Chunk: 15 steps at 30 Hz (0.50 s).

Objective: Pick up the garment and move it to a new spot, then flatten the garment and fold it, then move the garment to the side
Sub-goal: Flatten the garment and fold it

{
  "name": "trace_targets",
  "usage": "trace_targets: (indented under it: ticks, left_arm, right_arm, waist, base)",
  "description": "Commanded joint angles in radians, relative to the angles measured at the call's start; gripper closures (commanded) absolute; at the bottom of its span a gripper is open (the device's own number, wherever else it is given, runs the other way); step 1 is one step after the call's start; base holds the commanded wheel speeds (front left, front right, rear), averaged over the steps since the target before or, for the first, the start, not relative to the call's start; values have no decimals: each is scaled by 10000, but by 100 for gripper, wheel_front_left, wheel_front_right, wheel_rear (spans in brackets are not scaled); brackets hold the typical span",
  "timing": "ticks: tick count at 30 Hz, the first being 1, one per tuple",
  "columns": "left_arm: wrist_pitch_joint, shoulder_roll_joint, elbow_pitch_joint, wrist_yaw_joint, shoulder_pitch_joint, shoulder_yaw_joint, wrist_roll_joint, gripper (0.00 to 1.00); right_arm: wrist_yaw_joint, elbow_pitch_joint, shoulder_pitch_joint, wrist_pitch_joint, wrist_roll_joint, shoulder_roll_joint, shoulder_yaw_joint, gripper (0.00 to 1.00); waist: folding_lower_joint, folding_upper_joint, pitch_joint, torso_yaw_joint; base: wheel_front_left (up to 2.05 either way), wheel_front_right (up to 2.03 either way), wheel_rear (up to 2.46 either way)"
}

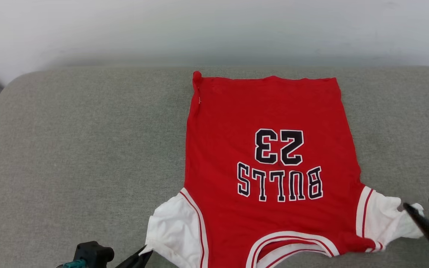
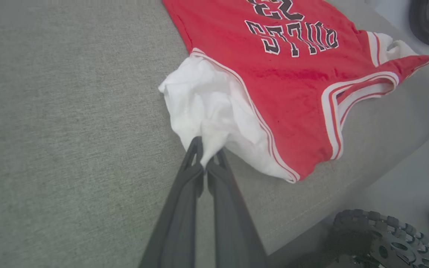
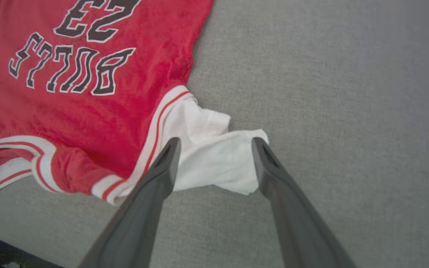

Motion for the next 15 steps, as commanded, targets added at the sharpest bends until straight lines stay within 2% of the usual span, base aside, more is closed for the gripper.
trace_targets:
  ticks: [1,5,8,15]
  left_arm:
    - [51,57,-222,80,-127,-20,72,100]
    - [258,173,-1062,266,-299,-74,341,100]
    - [429,206,-1601,331,-484,-108,531,100]
    - [713,154,-2594,343,-1093,-135,1034,100]
  right_arm:
    - [-7,-305,-338,329,88,97,-294,0]
    - [-7,-1199,-1253,1825,-39,483,-1108,0]
    - [-7,-1364,-2336,2969,-174,867,-1588,0]
    - [-7,-235,-5387,5443,-1616,1073,-2318,0]
  waist:
    - [1,0,146,147]
    - [1,0,696,547]
    - [1,0,1290,948]
    - [1,0,2893,1994]
  base:
    - [0,0,0]
    - [0,0,0]
    - [0,0,0]
    - [0,0,0]
